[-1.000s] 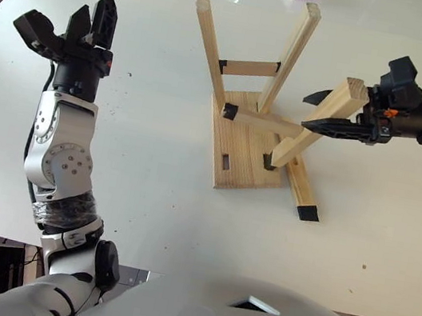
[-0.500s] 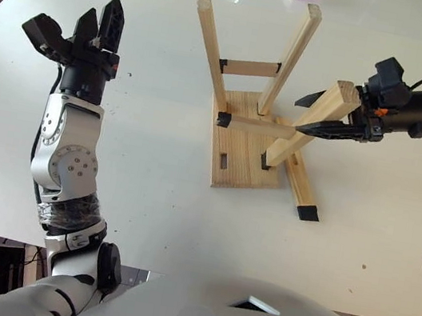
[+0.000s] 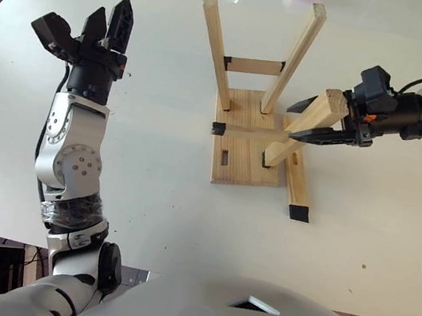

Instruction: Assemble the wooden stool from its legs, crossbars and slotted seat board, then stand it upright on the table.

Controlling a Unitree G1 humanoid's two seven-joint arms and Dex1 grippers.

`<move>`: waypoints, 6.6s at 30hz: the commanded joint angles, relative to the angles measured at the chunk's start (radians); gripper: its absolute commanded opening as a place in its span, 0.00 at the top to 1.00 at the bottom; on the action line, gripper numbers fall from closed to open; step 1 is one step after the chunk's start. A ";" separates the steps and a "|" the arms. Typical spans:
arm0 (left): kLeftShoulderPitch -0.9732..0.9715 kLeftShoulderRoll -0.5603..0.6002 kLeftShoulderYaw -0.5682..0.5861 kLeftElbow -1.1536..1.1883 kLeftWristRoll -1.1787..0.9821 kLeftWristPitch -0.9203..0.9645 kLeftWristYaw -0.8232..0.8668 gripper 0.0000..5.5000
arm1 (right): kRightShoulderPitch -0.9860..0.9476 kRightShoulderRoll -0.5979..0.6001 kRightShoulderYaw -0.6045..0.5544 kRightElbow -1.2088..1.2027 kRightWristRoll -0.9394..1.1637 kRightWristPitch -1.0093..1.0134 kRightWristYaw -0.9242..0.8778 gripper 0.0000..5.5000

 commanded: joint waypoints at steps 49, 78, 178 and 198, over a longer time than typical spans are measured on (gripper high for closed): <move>0.211 -0.222 -0.164 -0.048 0.145 -0.167 0.022 0.39 | -0.107 -0.089 0.361 0.055 -0.230 0.061 -0.026 0.63; 0.178 -0.126 -0.055 0.044 0.157 -0.157 0.001 0.39 | -0.022 0.082 0.073 -0.144 -0.033 0.311 -0.393 0.43; -0.692 0.240 -0.090 0.129 -0.289 0.354 -0.187 0.39 | -0.461 0.310 -0.367 0.045 0.406 0.288 -0.633 0.63; -0.822 0.219 -0.104 0.205 -0.287 0.436 -0.343 0.39 | -0.309 0.305 -0.410 -0.129 0.489 0.325 -0.768 0.63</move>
